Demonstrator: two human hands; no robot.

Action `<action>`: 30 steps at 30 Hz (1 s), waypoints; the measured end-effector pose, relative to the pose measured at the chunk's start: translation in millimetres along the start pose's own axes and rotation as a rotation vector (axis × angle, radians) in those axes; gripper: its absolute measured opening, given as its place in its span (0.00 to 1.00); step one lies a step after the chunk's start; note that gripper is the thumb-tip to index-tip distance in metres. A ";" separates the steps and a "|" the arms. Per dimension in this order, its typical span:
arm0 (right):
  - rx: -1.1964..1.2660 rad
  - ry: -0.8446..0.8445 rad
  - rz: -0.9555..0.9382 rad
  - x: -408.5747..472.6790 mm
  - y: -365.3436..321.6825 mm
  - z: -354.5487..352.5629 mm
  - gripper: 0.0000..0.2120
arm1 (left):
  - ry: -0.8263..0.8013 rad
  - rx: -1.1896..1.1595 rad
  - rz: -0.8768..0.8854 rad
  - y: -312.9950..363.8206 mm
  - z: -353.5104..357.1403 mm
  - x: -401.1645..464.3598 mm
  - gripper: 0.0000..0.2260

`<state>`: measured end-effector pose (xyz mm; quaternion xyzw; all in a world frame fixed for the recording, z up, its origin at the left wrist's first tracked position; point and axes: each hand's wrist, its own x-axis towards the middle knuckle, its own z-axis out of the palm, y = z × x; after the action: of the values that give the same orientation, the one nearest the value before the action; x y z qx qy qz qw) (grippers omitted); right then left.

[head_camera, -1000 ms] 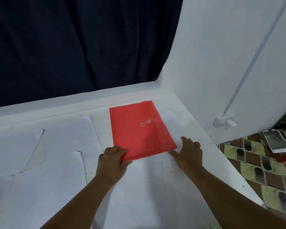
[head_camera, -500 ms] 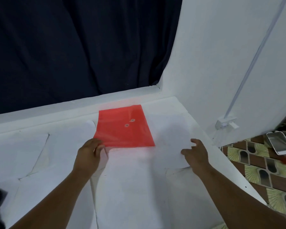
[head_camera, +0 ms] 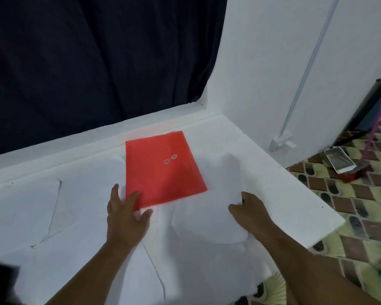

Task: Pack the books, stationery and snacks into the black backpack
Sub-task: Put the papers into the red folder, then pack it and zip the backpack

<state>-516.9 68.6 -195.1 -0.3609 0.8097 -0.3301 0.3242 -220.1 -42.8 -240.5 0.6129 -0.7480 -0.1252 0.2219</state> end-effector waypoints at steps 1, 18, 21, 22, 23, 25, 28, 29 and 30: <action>-0.012 0.009 0.004 -6.9 0.6 4.0 0.05 | 0.003 0.042 -0.013 1.5 -0.7 -6.4 0.27; -0.228 0.125 0.101 -91.0 23.3 42.7 0.07 | -0.351 0.205 0.147 23.5 -10.0 -60.5 0.35; -0.236 0.165 0.070 -100.4 20.8 49.3 0.14 | -0.360 0.187 0.150 23.9 -11.5 -64.8 0.33; -0.194 0.197 0.058 -102.4 21.2 49.3 0.17 | -0.361 0.182 0.162 23.2 -12.3 -65.8 0.32; -0.135 0.219 0.062 -105.4 19.6 47.2 0.20 | -0.359 0.169 0.170 22.1 -13.1 -66.7 0.31; 0.025 0.213 0.135 -109.1 16.7 40.4 0.23 | -0.365 0.126 0.168 20.6 -13.4 -68.0 0.30; 0.313 0.146 0.307 -108.1 15.1 23.9 0.11 | -0.404 0.050 0.162 21.8 -10.5 -71.1 0.27; 0.380 0.113 0.340 -109.9 13.0 17.3 0.08 | -0.423 0.031 0.161 23.3 -8.5 -72.5 0.26; 0.424 0.082 0.357 -112.2 9.9 11.1 0.07 | -0.434 0.016 0.157 25.6 -6.3 -73.7 0.25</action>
<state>-452.7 160.1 -176.8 -0.1229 0.7859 -0.4441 0.4124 -228.0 35.0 -236.5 0.5132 -0.8245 -0.2306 0.0600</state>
